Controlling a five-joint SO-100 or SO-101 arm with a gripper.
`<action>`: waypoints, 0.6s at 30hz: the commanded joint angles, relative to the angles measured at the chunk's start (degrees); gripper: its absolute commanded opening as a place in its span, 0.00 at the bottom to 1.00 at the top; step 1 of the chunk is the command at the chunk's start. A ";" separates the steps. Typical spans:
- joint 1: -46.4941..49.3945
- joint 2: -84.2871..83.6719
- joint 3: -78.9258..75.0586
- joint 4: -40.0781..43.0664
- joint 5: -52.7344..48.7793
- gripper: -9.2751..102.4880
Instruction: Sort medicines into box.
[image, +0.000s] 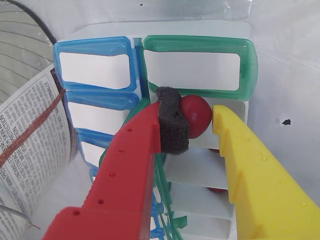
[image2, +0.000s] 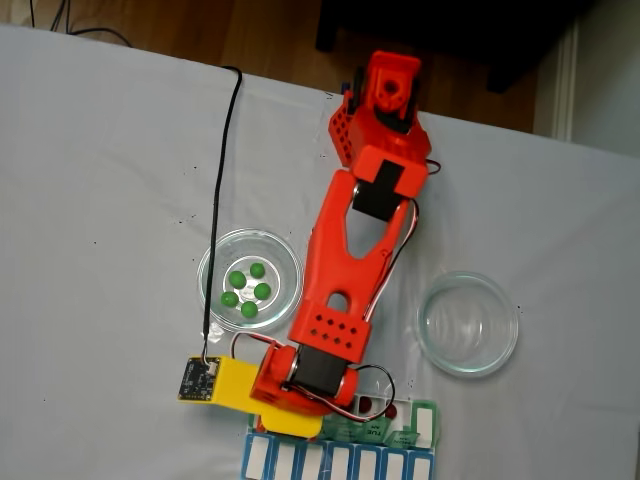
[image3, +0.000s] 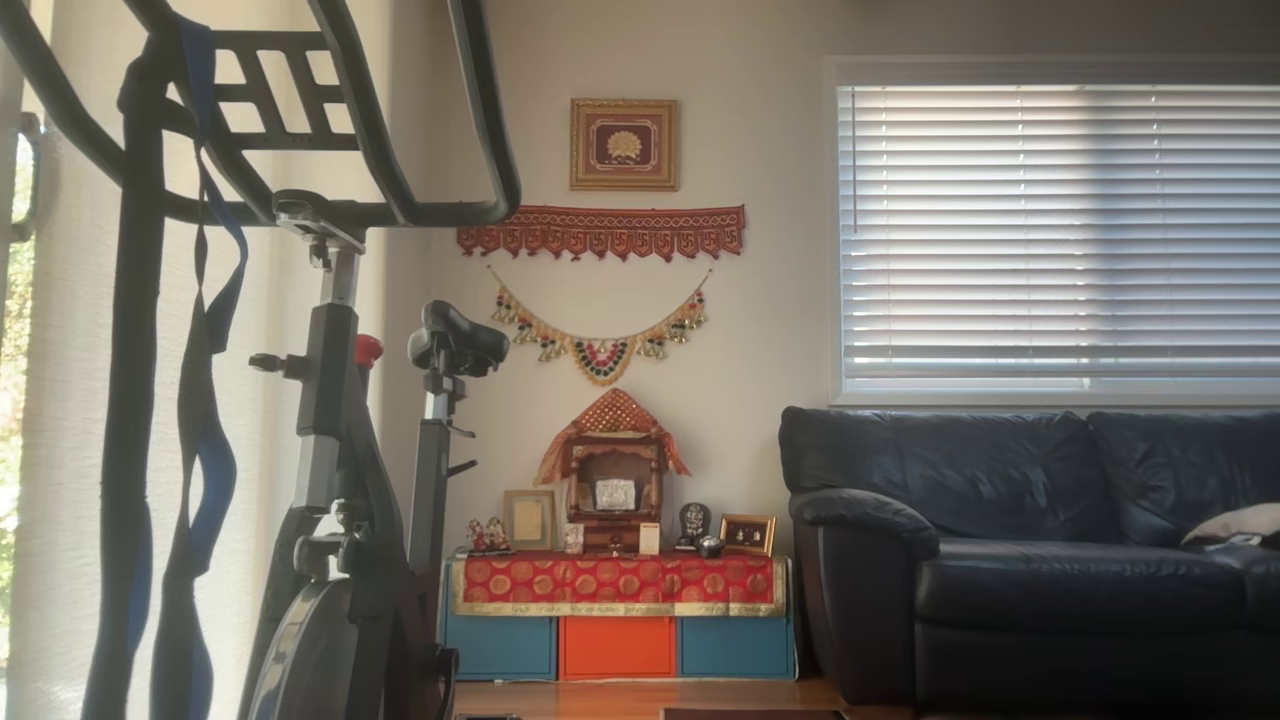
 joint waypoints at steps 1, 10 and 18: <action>-1.76 3.96 -2.55 1.49 -0.53 0.11; -2.37 -3.25 -14.68 14.06 -3.43 0.24; -2.29 -4.13 -16.88 15.91 -3.78 0.26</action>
